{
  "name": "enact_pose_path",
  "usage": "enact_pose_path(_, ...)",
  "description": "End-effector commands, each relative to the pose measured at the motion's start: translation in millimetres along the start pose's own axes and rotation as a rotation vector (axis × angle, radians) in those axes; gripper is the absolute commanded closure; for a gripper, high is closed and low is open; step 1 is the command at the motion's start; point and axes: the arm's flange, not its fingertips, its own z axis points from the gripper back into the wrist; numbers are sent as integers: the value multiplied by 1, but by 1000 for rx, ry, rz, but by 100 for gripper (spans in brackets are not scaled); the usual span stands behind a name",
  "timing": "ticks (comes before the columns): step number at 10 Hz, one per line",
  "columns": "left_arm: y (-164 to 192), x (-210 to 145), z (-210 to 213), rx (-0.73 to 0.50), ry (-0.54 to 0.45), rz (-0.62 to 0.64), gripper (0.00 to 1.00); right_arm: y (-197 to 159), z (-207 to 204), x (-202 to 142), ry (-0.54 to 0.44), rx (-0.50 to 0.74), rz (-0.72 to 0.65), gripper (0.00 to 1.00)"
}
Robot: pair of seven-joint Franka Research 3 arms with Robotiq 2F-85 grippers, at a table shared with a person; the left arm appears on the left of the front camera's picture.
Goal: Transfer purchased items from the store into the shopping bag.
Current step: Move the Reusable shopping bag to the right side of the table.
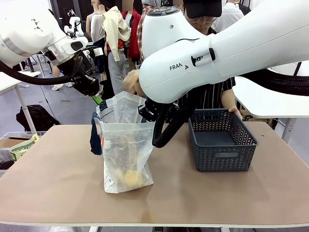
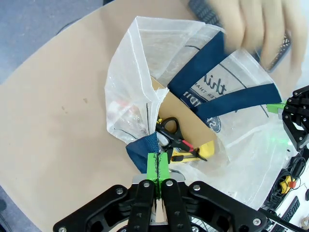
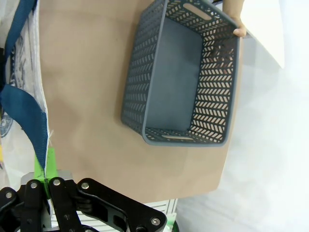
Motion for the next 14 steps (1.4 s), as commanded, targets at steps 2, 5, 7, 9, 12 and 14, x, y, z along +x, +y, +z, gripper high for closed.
enact_pose_path(2, 0, -1, 1, -2, -4, -1, 100, -2, -1, -4, 2, -6, 1, 100)
enact_pose_path(5, 0, -1, 1, -2, -4, -1, 100, -2, -1, -4, 2, -6, 1, 100)
enact_pose_path(7, 0, -1, 1, -2, -4, -1, 100, -2, -1, -4, 2, -6, 1, 100)
enact_pose_path(9, 0, -1, 1, -2, -4, -1, 100, -2, -1, -4, 2, -6, 1, 100)
enact_pose_path(12, 0, 0, 0, 0, 0, 0, 100, -2, -1, -4, 2, -6, 1, 100)
enact_pose_path(14, -14, 4, -7, -36, 7, -38, 100, 9, 4, 3, -25, 25, -4, 100)
